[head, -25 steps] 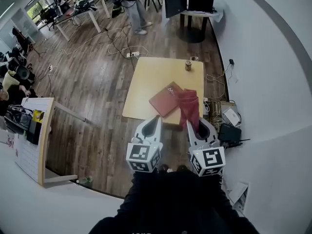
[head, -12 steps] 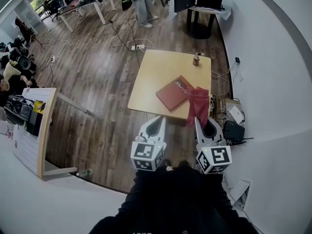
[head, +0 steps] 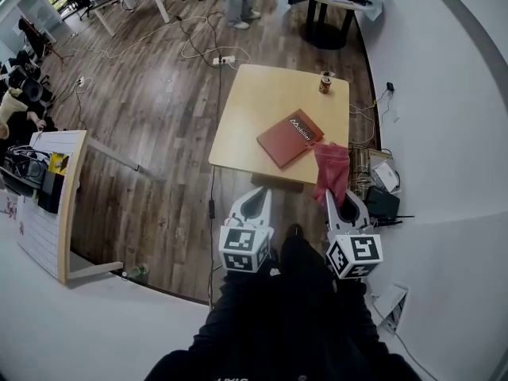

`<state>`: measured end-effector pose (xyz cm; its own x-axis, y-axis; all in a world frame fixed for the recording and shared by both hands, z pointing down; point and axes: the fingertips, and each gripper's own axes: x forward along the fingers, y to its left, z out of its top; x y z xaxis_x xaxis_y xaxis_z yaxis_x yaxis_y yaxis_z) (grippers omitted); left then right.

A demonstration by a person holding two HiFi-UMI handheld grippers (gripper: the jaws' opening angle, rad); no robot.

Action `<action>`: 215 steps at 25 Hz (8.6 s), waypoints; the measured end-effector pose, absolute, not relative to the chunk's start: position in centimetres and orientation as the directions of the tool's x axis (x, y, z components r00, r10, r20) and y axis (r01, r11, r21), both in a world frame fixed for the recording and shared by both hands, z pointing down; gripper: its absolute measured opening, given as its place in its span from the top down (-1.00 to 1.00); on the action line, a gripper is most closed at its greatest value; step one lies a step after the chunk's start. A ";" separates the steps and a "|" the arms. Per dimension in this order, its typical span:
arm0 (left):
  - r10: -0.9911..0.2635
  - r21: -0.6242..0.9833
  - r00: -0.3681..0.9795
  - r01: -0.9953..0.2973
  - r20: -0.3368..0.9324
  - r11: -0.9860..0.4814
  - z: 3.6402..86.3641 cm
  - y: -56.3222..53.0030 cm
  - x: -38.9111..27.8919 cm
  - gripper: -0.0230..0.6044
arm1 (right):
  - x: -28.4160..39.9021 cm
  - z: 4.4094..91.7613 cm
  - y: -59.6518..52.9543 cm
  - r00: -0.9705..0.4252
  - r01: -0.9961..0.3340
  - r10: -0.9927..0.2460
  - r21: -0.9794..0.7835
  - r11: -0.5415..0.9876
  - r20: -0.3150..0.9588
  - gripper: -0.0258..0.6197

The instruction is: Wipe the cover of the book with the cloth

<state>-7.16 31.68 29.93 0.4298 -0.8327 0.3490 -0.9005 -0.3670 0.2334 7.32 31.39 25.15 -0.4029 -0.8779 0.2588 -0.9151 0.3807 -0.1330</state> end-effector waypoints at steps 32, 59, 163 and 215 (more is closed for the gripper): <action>-0.765 0.217 0.348 -0.937 0.542 -0.272 39.8 4.1 -1.7 0.81 | 12.4 34.2 3.0 -0.509 -0.860 -0.760 -0.272 0.432 0.403 0.66; -0.356 0.255 0.389 -0.894 0.850 -0.369 64.2 -0.3 -4.2 0.81 | 8.7 57.2 -7.7 -0.481 -0.861 -0.527 -0.263 0.435 0.700 0.65; -0.322 0.162 0.282 -0.922 0.904 -0.353 66.5 0.4 -3.9 0.81 | 7.6 61.0 -0.6 -0.506 -0.830 -0.430 -0.287 0.477 0.748 0.64; -0.374 0.189 0.309 -0.927 0.874 -0.324 65.0 1.0 -7.4 0.81 | 2.6 60.6 -0.5 -0.569 -0.763 -0.368 -0.306 0.569 0.735 0.64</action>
